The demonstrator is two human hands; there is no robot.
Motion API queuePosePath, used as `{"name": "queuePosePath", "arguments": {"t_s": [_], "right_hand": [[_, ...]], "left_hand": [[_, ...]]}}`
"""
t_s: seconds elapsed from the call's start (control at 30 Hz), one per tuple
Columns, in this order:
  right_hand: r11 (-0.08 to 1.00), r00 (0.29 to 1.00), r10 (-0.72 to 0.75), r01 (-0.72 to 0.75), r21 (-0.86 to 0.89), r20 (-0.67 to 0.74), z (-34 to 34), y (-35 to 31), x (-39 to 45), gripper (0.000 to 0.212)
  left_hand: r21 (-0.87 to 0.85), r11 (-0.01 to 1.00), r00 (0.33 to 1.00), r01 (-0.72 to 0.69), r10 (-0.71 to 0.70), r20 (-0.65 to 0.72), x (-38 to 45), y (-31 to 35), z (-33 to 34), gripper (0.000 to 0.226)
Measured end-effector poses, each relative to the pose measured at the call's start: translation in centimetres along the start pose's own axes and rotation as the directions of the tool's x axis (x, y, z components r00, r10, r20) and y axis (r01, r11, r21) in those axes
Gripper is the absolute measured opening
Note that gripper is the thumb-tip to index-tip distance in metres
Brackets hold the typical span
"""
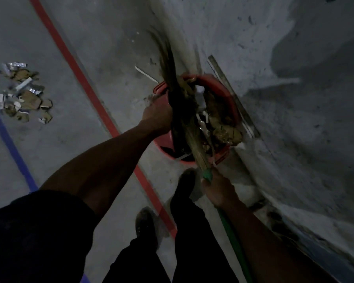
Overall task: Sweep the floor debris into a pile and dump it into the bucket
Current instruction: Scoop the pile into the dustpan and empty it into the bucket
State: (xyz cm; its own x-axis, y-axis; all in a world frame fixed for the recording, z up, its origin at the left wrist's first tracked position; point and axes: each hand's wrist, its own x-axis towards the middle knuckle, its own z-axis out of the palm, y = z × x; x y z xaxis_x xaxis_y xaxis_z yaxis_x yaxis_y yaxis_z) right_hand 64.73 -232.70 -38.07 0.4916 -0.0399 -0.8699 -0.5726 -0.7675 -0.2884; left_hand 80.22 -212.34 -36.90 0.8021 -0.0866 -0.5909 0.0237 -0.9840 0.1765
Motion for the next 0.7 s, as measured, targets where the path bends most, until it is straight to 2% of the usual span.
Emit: {"name": "queuePosePath", "arguments": {"t_s": [0.13,0.23,0.37,0.57,0.6,0.63,0.67,0.7], "right_hand": [[0.998,0.998,0.056,-0.056,-0.011,0.009,-0.4,-0.1,2.2,0.049],[0.997,0.997,0.077,-0.077,0.002,0.007,-0.7,0.3,2.9,0.045],[0.994,0.994,0.106,-0.106,0.000,0.004,-1.5,0.8,3.7,0.043],[0.995,0.998,0.043,-0.046,-0.086,-0.034,-1.3,-0.6,1.9,0.035],[0.996,0.997,0.048,-0.053,-0.074,-0.063,-0.9,-1.0,1.2,0.034],[0.996,0.979,0.049,-0.063,-0.066,-0.197,-0.5,-1.5,0.6,0.032],[0.996,0.907,0.047,-0.077,-0.054,-0.419,-0.4,-1.9,-0.3,0.027],[0.994,0.861,0.031,-0.079,-0.074,-0.508,-0.4,-1.9,-1.1,0.022]], "left_hand": [[0.098,0.995,1.000,-0.015,0.016,-0.008,1.5,-0.5,-2.3,0.046],[0.110,0.994,0.999,-0.027,0.024,0.029,1.9,-0.6,-3.2,0.044],[0.088,0.996,0.999,0.015,-0.012,-0.040,0.0,-1.1,-3.3,0.046],[0.058,0.992,0.993,0.115,-0.114,-0.031,-6.2,-3.8,-1.4,0.013],[0.047,0.990,0.991,0.132,-0.131,-0.021,-7.3,-4.3,-1.1,0.011],[0.045,0.988,0.989,0.145,-0.144,-0.022,-8.4,-4.9,-0.8,0.010],[0.041,0.987,0.987,0.157,-0.156,-0.026,-9.6,-5.5,-0.4,0.012],[0.036,0.986,0.986,0.166,-0.164,-0.042,-10.9,-6.0,-0.1,0.014]]}}
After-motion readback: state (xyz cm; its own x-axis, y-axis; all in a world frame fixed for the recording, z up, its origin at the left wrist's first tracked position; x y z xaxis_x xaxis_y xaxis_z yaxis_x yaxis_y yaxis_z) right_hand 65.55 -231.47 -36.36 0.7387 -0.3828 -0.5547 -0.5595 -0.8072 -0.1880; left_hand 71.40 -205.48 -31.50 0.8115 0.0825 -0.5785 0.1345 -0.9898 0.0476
